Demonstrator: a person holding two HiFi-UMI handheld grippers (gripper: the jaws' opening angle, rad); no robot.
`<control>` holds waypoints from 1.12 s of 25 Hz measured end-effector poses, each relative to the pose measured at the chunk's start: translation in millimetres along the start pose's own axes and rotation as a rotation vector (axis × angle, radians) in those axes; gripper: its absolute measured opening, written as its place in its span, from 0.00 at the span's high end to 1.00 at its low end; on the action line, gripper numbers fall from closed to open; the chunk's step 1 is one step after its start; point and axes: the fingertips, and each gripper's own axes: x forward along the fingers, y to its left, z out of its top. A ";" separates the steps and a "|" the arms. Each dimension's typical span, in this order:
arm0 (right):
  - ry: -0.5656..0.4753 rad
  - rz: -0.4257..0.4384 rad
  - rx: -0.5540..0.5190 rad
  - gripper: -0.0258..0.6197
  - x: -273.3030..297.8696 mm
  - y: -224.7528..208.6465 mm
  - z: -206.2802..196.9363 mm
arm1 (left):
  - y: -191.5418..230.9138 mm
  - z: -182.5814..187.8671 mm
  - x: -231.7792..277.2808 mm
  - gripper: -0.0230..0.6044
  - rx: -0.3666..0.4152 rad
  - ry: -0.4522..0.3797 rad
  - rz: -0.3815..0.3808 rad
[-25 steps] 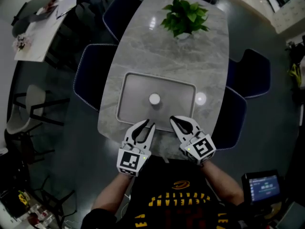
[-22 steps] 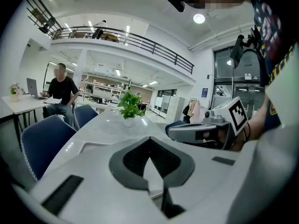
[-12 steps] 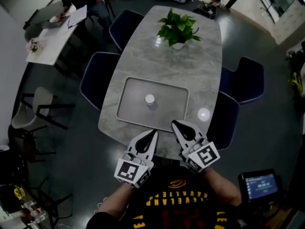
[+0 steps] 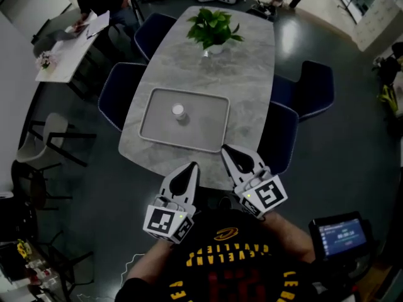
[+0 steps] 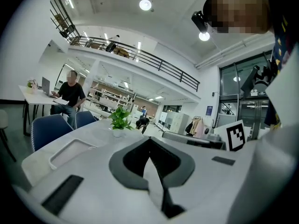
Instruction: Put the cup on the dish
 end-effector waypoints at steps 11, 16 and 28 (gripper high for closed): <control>-0.015 0.059 -0.084 0.95 -64.5 31.8 -0.3 | -51.3 -33.1 -32.9 0.96 -0.008 -0.002 0.040; -0.026 0.070 -0.074 0.95 -88.5 39.2 3.1 | -71.4 -53.2 -43.3 0.96 0.007 0.048 0.041; -0.027 0.017 -0.067 0.95 -119.8 46.2 13.3 | -100.2 -56.5 -50.2 0.96 -0.022 0.057 -0.009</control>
